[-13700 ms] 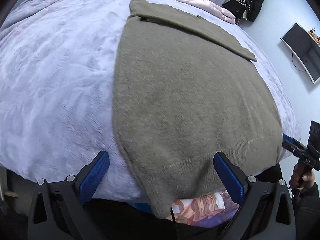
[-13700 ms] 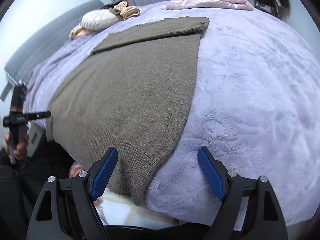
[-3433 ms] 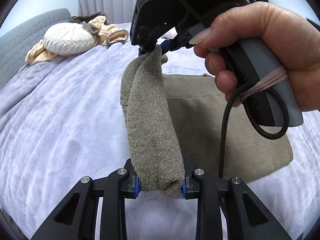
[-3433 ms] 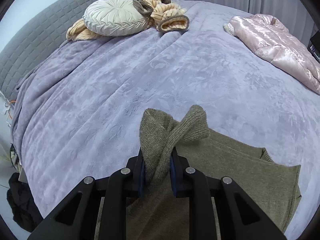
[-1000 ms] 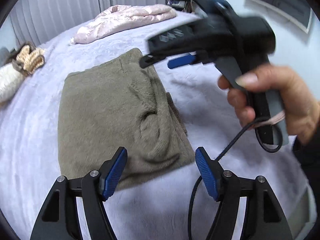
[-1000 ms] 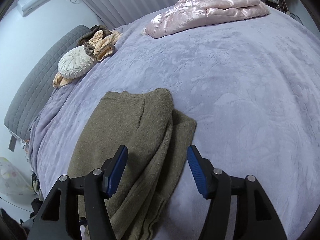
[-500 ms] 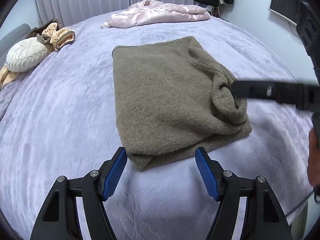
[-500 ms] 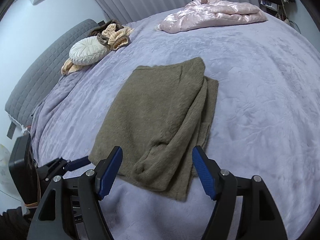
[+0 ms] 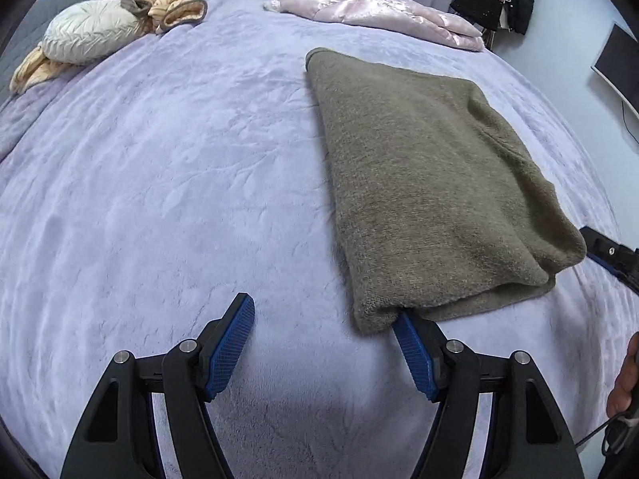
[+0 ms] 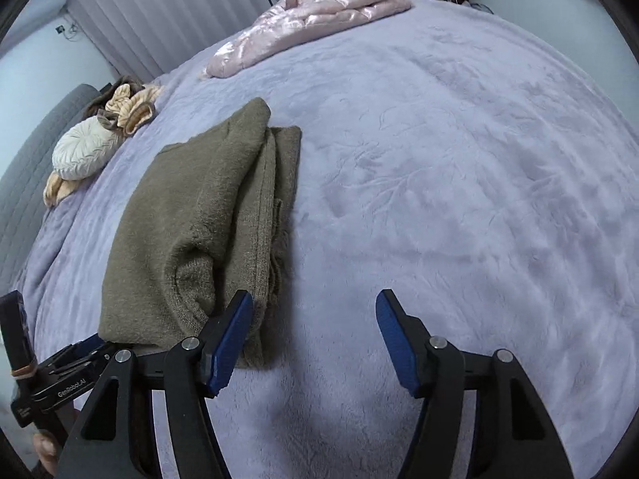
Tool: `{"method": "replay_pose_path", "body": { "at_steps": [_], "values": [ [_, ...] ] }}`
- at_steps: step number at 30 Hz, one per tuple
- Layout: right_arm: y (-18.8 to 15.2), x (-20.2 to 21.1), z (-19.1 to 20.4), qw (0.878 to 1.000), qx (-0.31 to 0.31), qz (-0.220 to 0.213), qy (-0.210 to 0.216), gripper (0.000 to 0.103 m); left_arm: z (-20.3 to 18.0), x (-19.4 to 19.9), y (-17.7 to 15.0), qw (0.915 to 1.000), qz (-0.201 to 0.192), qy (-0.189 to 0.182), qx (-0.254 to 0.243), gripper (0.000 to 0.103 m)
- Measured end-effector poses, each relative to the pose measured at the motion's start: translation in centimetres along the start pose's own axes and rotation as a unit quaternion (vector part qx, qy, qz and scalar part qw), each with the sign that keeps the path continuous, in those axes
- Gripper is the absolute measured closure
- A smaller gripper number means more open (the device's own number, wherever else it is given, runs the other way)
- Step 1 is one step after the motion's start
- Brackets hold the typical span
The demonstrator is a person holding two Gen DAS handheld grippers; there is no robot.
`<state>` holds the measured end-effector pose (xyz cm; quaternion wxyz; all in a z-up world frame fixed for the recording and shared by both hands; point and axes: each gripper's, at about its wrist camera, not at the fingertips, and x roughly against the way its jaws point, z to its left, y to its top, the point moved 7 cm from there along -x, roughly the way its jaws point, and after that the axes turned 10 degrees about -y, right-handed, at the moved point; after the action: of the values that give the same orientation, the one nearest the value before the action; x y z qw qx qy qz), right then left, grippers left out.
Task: Fold small clothes
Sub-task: 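Pinch the folded bundle edge with the right gripper and tuck it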
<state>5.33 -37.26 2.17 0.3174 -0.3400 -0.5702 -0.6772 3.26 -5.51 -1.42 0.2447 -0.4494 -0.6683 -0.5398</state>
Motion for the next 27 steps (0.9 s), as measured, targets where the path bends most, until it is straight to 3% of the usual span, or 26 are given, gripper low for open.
{"method": "replay_pose_path", "body": {
  "at_steps": [5,10,11,12,13,15,18,22,27],
  "values": [
    [0.8,1.8,5.6,0.996,0.067,-0.03,0.048,0.032,-2.0,-0.5,0.3,0.9993,0.001,0.012,-0.036,0.032],
    [0.6,-1.8,9.9,0.99,0.139,-0.014,0.025,0.033,-0.1,-1.4,1.0,0.9999,0.005,0.015,0.006,0.032],
    [0.5,-2.8,9.7,0.99,0.139,-0.003,0.017,0.041,0.7,-1.4,1.0,0.9996,0.007,0.0,0.027,0.032],
    [0.4,-3.5,9.0,0.992,0.128,0.011,0.02,0.079,1.6,-1.3,0.9,0.9986,0.008,-0.019,0.049,0.032],
    [0.5,-3.9,8.1,0.995,0.088,0.024,0.05,0.086,2.1,-1.4,0.9,0.9976,0.01,-0.03,0.061,0.029],
    [0.5,-3.7,5.8,0.994,0.015,0.027,0.103,0.09,3.1,-1.6,0.6,0.9953,0.016,-0.053,0.08,0.029],
    [-0.3,-4.0,3.2,0.99,-0.048,0.034,0.129,0.09,3.0,-1.8,0.2,0.9955,0.019,-0.056,0.074,0.029],
    [-1.3,-4.6,1.6,0.982,-0.086,0.049,0.162,0.089,2.6,-1.5,-0.3,0.997,0.025,-0.044,0.059,0.029],
    [-0.1,-2.5,2.1,0.984,-0.064,0.029,0.161,0.08,0.8,2.8,-0.1,0.998,0.004,-0.06,0.022,0.029]
  ]
}}
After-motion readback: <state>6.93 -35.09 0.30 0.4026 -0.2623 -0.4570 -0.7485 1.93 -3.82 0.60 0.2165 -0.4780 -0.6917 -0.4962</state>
